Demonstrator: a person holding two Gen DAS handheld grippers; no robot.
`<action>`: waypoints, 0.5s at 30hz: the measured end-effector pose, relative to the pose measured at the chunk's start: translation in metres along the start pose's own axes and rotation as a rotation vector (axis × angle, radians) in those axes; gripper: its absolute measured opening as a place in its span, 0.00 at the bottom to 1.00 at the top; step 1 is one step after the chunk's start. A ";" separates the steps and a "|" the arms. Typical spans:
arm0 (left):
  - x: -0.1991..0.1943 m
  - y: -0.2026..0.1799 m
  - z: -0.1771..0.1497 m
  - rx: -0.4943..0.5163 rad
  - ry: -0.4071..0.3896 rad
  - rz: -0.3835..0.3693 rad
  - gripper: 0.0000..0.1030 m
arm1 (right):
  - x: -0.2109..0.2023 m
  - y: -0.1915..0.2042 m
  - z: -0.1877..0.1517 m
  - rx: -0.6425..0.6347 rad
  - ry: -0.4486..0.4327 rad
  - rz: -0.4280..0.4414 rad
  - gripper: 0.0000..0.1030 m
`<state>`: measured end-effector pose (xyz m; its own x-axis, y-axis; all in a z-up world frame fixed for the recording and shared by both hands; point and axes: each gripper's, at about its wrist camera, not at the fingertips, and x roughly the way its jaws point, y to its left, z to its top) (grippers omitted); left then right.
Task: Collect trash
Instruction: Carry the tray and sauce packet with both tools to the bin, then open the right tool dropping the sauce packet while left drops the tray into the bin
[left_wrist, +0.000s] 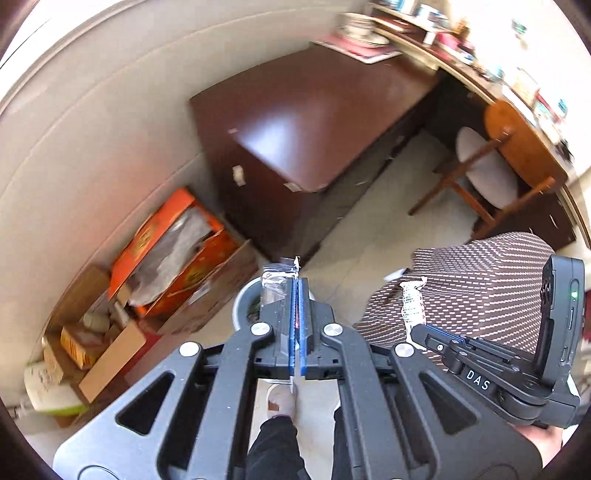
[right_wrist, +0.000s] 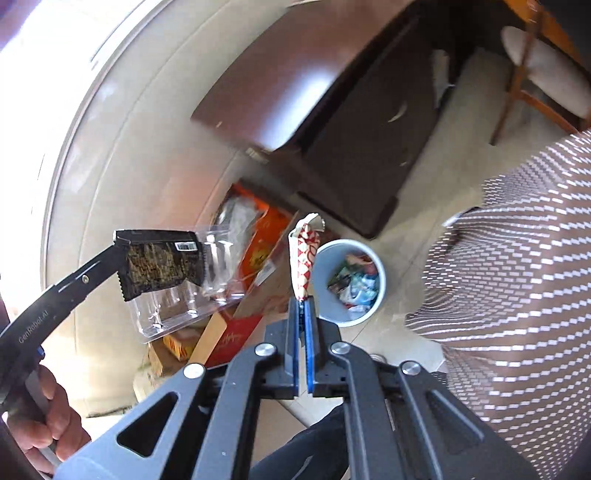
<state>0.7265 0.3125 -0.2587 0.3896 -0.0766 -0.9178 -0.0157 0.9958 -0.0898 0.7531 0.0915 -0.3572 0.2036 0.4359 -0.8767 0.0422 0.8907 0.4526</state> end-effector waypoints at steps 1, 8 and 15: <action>0.001 0.011 -0.002 -0.010 0.009 0.011 0.01 | 0.006 0.011 -0.001 -0.016 0.012 0.000 0.03; 0.002 0.065 -0.013 -0.081 0.039 0.037 0.01 | 0.037 0.061 -0.009 -0.106 0.063 -0.018 0.04; 0.001 0.078 -0.016 -0.101 0.025 0.028 0.01 | 0.045 0.088 -0.004 -0.145 0.043 -0.030 0.21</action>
<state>0.7112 0.3889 -0.2722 0.3646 -0.0512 -0.9298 -0.1191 0.9877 -0.1011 0.7624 0.1898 -0.3578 0.1622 0.4114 -0.8969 -0.0953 0.9112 0.4007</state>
